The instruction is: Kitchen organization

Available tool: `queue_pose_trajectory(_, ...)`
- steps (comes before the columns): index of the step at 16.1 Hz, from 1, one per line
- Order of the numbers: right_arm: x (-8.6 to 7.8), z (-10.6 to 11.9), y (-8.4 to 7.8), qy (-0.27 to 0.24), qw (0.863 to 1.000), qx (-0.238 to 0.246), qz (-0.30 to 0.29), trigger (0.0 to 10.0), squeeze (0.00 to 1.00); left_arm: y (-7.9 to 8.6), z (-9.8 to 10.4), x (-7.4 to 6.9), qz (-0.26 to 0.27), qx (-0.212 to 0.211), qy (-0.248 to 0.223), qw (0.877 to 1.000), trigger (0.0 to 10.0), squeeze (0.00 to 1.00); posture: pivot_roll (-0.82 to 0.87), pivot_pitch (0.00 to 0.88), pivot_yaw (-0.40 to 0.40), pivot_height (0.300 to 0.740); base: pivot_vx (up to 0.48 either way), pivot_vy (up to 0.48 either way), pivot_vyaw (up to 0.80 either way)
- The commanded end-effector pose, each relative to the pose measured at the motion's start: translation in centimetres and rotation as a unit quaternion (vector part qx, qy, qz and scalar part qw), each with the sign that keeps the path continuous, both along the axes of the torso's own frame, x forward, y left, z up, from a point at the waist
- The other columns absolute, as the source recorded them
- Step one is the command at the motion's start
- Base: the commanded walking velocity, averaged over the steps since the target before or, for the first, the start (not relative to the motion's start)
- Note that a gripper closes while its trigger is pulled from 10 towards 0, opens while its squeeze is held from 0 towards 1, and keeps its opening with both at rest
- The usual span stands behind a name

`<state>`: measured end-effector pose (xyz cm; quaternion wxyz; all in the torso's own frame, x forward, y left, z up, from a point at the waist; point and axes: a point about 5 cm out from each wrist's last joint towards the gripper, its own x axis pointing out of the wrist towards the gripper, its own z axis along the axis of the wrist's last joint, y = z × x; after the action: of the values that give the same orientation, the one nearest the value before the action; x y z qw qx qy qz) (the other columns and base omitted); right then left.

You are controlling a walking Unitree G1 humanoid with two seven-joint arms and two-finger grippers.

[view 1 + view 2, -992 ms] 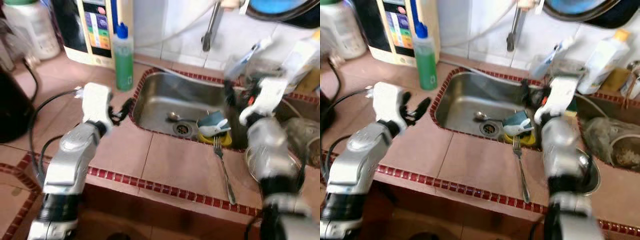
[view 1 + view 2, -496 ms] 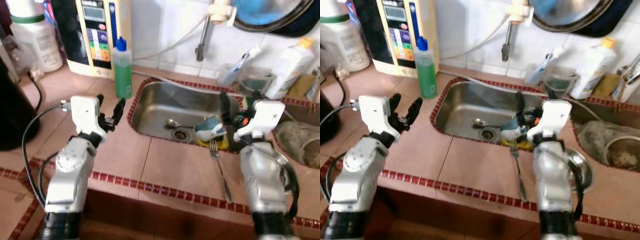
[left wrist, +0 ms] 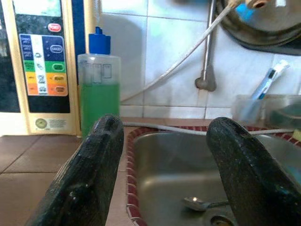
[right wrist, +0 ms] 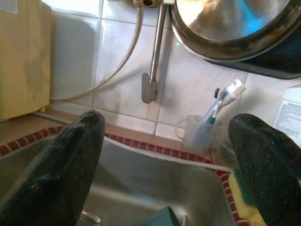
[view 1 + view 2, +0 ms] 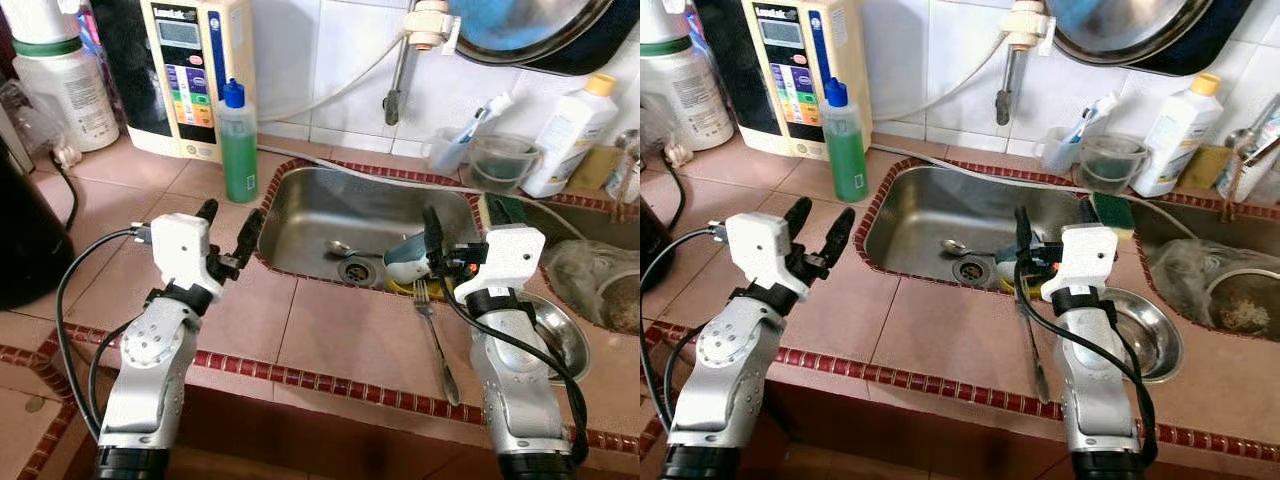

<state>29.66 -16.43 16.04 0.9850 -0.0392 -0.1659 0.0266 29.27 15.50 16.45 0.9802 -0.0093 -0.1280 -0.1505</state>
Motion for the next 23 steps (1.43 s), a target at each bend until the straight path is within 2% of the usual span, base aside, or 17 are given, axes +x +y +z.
queue_pose_trajectory(1, -0.1, 0.3, -0.2, -0.003, 1.000, -0.006, -0.006, 10.0, 0.00, -0.1, 0.7, -0.2, -0.007, 0.005, -0.020, 1.000, 10.0, 0.00, -0.03, 0.000, -0.033, 0.732, 0.000, -0.300, 0.00)
queue_pose_trajectory(8, -0.2, 0.1, 0.1, 0.005, 1.000, -0.021, 0.007, 10.0, 0.00, -0.4, 0.5, -0.6, -0.028, -0.014, -0.012, 0.999, 10.0, 0.00, -0.03, 0.000, -0.041, 0.732, 0.000, -0.446, 0.00)
queue_pose_trajectory(16, -0.2, 0.1, -0.3, 0.007, 1.000, -0.029, 0.007, 10.0, 0.00, -1.1, 0.6, -0.5, -0.040, -0.019, -0.013, 0.999, 10.0, 0.00, -0.04, 0.000, -0.049, 0.732, 0.000, -0.464, 0.00)
queue_pose_trajectory(18, -0.3, 0.0, -0.3, 0.010, 0.999, -0.029, 0.009, 10.0, 0.00, -1.1, 0.8, -0.5, -0.039, -0.012, -0.016, 0.999, 10.0, 0.00, -0.04, 0.000, -0.050, 0.732, 0.000, -0.180, 0.00)
queue_pose_trajectory(20, -0.4, -0.3, -0.3, 0.019, 0.999, -0.028, 0.009, 10.0, 0.00, -0.8, 0.9, -0.4, -0.040, -0.028, -0.006, 0.999, 10.0, 0.00, -0.04, 0.000, -0.051, 0.732, 0.000, 0.000, 0.00)
queue_pose_trajectory(21, -0.5, -0.5, -0.4, 0.026, 0.999, -0.021, 0.010, 10.0, 0.00, -0.8, 0.8, -0.5, -0.045, -0.018, -0.002, 0.999, 10.0, 0.00, -0.04, 0.000, -0.051, 0.732, 0.000, 0.000, 0.00)
queue_pose_trajectory(22, -0.6, -1.2, -0.5, 0.047, 0.999, -0.004, 0.021, 10.0, 0.00, -1.2, 0.4, -0.8, -0.062, 0.033, 0.008, 0.997, 10.0, 0.00, -0.04, 0.000, -0.053, 0.732, 0.000, 0.000, 0.00)
queue_pose_trajectory(23, -0.7, -1.7, -0.5, 0.064, 0.997, -0.001, 0.035, 10.0, 0.00, -1.6, 0.1, -1.0, -0.075, 0.062, 0.023, 0.995, 10.0, 0.00, -0.04, 0.000, -0.053, 0.732, 0.000, 0.000, 0.00)
